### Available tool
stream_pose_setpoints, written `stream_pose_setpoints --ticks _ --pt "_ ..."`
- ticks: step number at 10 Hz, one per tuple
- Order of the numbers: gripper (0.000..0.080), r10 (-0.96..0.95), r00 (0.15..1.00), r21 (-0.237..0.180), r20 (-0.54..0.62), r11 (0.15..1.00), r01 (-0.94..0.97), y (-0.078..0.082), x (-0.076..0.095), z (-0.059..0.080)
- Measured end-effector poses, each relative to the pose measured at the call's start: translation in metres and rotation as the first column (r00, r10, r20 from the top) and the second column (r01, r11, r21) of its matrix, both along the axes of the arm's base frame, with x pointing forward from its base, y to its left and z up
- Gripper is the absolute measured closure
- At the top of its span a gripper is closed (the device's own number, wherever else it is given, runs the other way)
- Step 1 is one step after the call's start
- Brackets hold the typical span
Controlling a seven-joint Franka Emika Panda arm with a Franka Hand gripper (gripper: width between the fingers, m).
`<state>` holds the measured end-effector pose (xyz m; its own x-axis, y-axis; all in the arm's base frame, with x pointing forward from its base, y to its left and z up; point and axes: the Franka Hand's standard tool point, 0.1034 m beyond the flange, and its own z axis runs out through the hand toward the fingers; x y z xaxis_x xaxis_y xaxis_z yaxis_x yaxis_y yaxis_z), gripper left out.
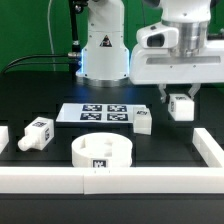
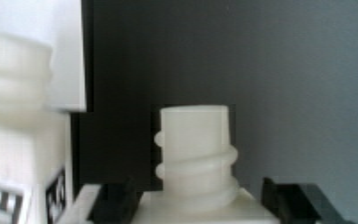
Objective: Assemble stool
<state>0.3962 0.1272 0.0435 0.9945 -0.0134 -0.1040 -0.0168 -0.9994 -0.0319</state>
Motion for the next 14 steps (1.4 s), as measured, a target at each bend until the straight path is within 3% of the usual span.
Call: stream_pose_setpoints --ticks 2,5,6,7,8,9,11,12,14 --pt "0.0465 -0.006 1.0 -0.005 -0.03 1.0 0.006 -0.004 -0.011 -0.021" --pt "0.0465 -0.006 1.0 -0.002 -0.022 1.0 0.006 -0.003 -0.014 -0.029" --pt "0.0359 -0.006 1.0 -0.002 -0.023 1.0 0.006 -0.003 -0.014 -0.029" --pt "0.023 -0.002 1.0 -0.003 -0.027 1.0 0.002 -0.003 -0.014 -0.026" --pt "0.023 0.018 1.0 -0.002 -0.024 1.0 -0.018 -0.005 -0.01 -0.012" --pt "0.0165 0.039 0.999 0.003 -0.02 0.999 -0.039 -0.011 -0.004 0.005" --pt "0.0154 0.086 0.996 0.014 -0.016 0.996 -0.085 -0.026 0.01 0.035" --pt "0.0151 0.136 0.991 0.021 0.0 0.991 -0.136 -0.04 0.017 0.038" --pt "0.015 0.282 0.959 0.049 0.025 0.958 -0.283 -0.083 0.034 0.029"
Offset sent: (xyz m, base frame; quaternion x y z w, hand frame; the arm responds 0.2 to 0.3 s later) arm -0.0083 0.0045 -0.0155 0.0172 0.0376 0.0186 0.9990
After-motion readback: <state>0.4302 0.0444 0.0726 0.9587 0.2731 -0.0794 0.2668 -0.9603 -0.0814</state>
